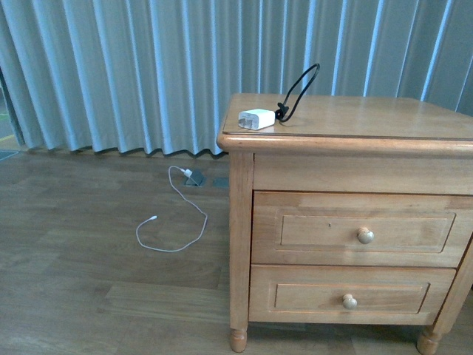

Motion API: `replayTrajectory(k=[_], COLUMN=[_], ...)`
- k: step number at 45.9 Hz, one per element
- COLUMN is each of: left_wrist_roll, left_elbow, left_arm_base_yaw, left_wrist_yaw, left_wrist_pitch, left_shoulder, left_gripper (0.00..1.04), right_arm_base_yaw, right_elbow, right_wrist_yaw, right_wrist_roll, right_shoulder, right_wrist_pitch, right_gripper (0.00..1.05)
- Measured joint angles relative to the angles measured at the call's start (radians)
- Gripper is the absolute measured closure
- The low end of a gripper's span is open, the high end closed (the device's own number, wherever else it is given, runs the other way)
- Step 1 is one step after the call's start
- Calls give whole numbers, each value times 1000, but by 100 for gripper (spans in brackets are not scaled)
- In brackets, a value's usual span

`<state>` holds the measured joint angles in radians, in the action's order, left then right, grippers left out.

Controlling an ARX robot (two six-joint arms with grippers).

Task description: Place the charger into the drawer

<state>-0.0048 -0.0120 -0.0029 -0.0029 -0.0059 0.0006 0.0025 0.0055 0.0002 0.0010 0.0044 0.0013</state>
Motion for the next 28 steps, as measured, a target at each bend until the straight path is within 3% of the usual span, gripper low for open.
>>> replayTrajectory(k=[7,10,15,28], left_wrist_roll=[0,0,0,0], left_elbow=[0,0,0,0], left_arm_base_yaw=[0,0,0,0], left_wrist_yaw=[0,0,1,1], left_wrist_pitch=[0,0,0,0], left_shoulder=[0,0,0,0], left_gripper=[6,6,6,6], right_arm_base_yaw=[-1,-24,26,175], right_elbow=[0,35,90,302], right_wrist_yaw=[-4,-125,-126,35], right_wrist_roll=[1,11,6,-29], right_shoulder=[1,102,515,1331], right_wrist_pitch=[-1,-39,260,834], right_gripper=[8,8,8,8])
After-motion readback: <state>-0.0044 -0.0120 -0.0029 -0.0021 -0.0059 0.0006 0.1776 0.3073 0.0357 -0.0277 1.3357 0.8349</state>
